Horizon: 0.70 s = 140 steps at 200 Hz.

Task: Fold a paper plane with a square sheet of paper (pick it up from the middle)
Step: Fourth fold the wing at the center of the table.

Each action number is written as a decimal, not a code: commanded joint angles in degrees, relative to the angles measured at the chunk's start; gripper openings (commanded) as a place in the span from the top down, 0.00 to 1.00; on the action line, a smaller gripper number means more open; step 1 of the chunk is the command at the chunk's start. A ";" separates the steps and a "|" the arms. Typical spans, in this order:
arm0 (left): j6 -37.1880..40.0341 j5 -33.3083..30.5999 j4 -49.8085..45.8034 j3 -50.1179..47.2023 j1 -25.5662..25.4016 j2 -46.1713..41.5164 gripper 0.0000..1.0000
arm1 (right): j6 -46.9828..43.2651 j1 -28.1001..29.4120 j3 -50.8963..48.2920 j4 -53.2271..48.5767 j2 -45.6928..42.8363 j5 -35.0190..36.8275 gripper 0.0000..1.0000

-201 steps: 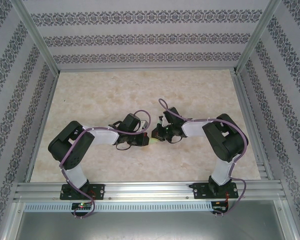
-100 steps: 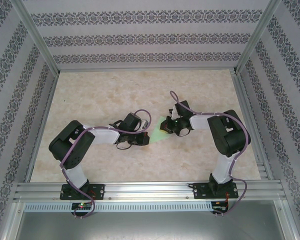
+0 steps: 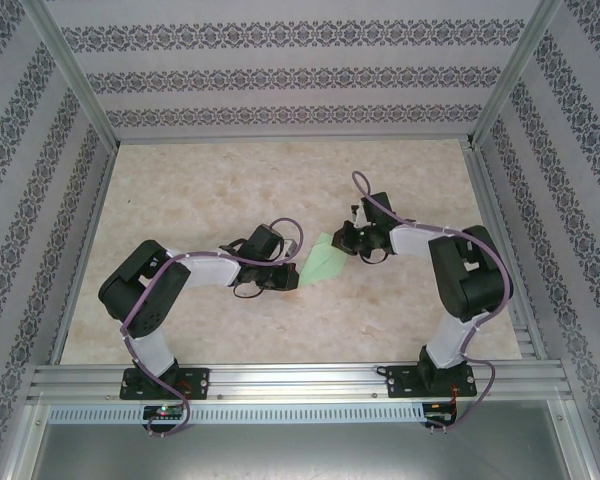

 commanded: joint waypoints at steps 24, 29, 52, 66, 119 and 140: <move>1.52 -2.26 -8.57 -1.14 0.24 2.59 1.00 | 3.81 10.51 -2.93 3.36 -0.83 2.40 1.00; 1.55 -2.33 -8.62 -1.07 0.25 2.59 1.00 | 3.97 11.31 -2.73 3.42 -0.25 2.49 1.00; 1.51 -2.33 -8.65 -1.07 0.25 2.71 1.00 | 4.12 13.35 -1.37 3.23 2.68 2.26 1.00; 1.42 -2.34 -8.66 -1.15 0.25 2.64 1.00 | 3.80 13.34 -0.83 2.66 3.94 2.46 1.00; 1.47 -2.34 -8.76 -1.90 0.26 2.63 1.00 | -0.62 4.00 -0.42 -0.48 5.67 5.78 1.00; 1.48 -2.14 -8.36 -2.32 0.28 2.69 1.00 | -1.31 -1.63 0.58 -0.17 6.52 5.19 1.00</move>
